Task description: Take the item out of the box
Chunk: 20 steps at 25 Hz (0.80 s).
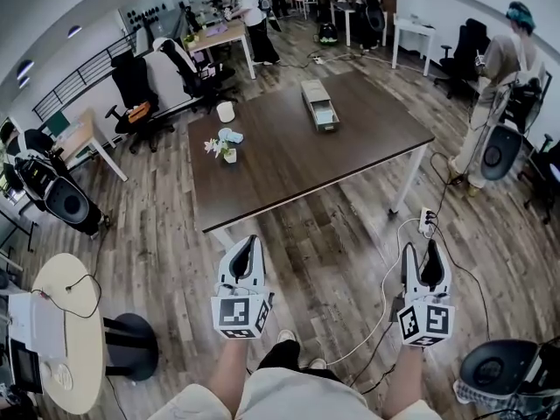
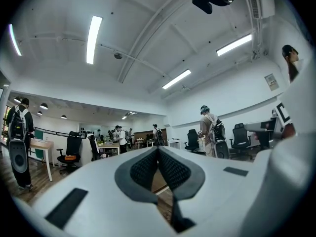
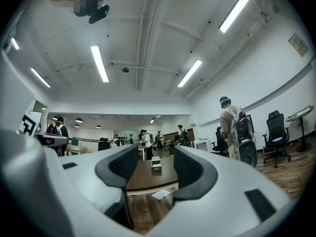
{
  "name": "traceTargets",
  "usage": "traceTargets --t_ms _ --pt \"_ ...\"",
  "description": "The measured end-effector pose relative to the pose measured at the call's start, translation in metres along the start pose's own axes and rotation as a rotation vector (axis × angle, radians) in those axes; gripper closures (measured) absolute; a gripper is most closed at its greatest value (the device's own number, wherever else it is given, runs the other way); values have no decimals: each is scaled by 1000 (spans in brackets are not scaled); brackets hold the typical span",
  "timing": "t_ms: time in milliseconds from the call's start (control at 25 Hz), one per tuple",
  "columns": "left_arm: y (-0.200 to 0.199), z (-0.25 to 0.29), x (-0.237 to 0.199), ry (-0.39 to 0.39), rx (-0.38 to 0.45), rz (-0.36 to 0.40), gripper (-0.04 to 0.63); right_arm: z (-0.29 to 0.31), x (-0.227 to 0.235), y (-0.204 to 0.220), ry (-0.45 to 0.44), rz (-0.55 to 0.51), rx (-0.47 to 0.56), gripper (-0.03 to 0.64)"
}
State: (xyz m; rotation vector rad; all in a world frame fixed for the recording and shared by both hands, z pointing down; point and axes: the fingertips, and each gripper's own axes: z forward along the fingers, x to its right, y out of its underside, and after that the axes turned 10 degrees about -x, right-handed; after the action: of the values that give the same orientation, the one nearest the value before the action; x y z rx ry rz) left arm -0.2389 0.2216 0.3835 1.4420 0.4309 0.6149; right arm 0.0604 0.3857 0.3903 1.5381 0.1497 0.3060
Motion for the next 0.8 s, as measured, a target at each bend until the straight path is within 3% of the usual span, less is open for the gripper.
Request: traceTargets --t_ms 360,800 --pt "5 60 -4 34 13 -13 594 46 9 0 19 -36 -3 388" --pt "-11 181 -67 51 31 -24 594 170 -11 -27 41 -78 3 388"
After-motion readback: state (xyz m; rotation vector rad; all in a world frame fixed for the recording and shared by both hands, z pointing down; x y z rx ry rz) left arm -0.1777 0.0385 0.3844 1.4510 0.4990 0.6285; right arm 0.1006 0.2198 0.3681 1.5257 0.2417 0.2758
